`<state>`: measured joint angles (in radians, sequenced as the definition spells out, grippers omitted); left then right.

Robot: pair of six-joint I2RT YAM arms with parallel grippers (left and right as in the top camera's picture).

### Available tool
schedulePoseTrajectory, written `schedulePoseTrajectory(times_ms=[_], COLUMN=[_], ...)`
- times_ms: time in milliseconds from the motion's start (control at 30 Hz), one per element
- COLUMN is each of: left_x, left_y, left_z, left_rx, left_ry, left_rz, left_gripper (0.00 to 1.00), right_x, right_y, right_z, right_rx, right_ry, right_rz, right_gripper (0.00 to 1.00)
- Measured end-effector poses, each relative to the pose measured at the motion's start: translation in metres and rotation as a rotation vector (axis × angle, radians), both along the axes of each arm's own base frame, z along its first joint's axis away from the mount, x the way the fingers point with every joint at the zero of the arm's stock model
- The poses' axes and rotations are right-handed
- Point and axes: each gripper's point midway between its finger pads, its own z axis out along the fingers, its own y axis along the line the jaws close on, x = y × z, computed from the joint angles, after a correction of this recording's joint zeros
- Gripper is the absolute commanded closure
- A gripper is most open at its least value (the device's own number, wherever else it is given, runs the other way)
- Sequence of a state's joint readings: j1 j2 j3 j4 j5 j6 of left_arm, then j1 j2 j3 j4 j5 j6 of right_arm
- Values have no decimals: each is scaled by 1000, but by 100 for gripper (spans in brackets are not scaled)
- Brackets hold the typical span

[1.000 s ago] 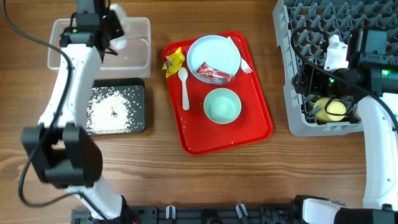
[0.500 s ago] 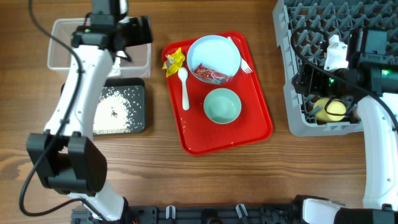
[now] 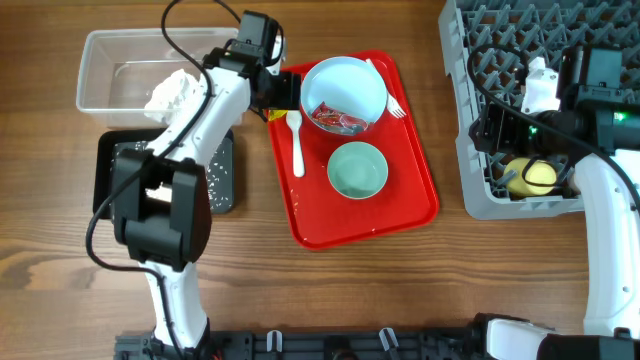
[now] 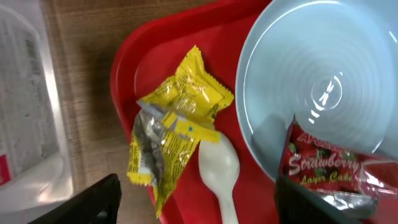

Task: Sort waste into correct bins and load items into the dishwasher rack
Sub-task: 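Reach the left gripper to the yellow snack wrapper and grasp it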

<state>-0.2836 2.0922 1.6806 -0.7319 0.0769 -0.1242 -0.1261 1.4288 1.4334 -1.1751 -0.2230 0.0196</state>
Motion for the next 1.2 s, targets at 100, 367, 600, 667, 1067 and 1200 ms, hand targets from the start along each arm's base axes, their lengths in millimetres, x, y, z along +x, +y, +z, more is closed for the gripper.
schedulePoseTrajectory(times_ms=[100, 367, 600, 667, 1067, 1200], left_x=[5, 18, 30, 30, 38, 46], left_y=[-3, -7, -10, -10, 3, 4], left_z=[-10, -39, -34, -33, -32, -34], left_rx=[-2, 0, -14, -15, 35, 44], left_ry=[-5, -12, -63, -66, -96, -126], left_rz=[-3, -11, -13, -12, 72, 85], left_gripper=[27, 71, 96, 96, 45, 43], right_x=[0, 0, 0, 0, 0, 0], right_y=[0, 0, 0, 0, 0, 0], right_z=[0, 0, 0, 0, 0, 0], right_rx=[0, 0, 0, -1, -3, -3], right_ry=[0, 0, 0, 0, -1, -1], right_rz=[0, 0, 1, 3, 6, 6], right_gripper=[16, 16, 16, 16, 16, 16])
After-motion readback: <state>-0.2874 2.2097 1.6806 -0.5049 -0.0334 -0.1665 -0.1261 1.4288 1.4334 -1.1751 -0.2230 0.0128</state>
